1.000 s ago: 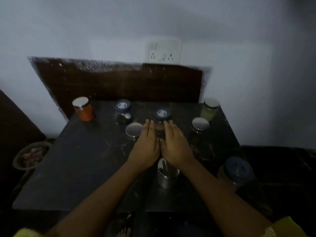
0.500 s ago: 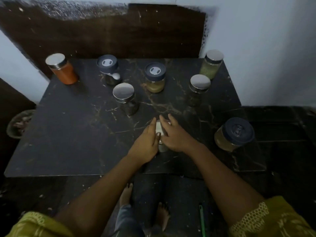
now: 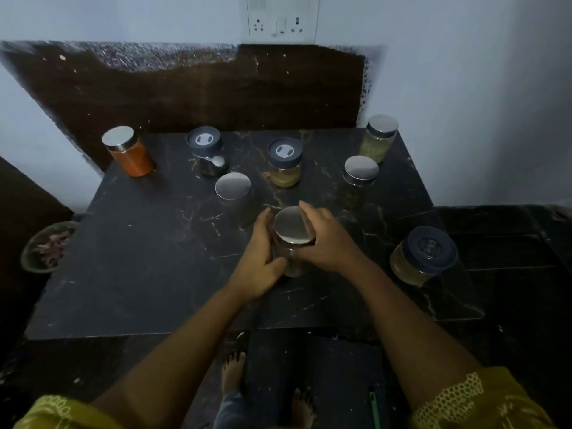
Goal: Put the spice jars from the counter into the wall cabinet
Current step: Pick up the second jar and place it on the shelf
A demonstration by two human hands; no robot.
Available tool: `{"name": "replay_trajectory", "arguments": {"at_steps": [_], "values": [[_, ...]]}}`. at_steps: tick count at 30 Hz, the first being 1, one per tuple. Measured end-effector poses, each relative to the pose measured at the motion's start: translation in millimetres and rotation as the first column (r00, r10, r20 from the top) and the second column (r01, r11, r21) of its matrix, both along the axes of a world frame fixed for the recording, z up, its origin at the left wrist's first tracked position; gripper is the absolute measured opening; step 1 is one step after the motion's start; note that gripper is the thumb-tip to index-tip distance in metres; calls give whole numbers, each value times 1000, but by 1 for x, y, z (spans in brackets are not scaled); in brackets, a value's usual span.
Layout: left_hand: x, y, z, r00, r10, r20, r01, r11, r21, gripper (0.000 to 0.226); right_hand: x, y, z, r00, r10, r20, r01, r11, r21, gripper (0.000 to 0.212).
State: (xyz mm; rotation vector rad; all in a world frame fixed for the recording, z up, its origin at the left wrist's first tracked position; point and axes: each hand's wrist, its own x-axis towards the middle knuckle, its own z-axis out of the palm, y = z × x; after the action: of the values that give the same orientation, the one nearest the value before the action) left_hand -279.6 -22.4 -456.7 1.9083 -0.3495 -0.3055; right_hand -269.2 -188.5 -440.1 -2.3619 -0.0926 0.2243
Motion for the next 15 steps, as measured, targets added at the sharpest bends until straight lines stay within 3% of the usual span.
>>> {"name": "replay_trajectory", "arguments": {"at_steps": [3,6,10,15], "values": [[1,2,16,995,19,99,-16,999,-35,97,4,2,26,990,-122,72,106,975,194,95],[3,-2,30,977,69,202,-59,997,-56,104,6,7,54,975,-222,19,185,852,489,71],[9,-3,58,963,132,237,-101,985,-139,112,11,15,81,975,-222,15,169,781,601,43],[20,12,94,984,130,122,-76,926,-371,86,12,10,95,995,5,-100,76,610,789,70]]}}
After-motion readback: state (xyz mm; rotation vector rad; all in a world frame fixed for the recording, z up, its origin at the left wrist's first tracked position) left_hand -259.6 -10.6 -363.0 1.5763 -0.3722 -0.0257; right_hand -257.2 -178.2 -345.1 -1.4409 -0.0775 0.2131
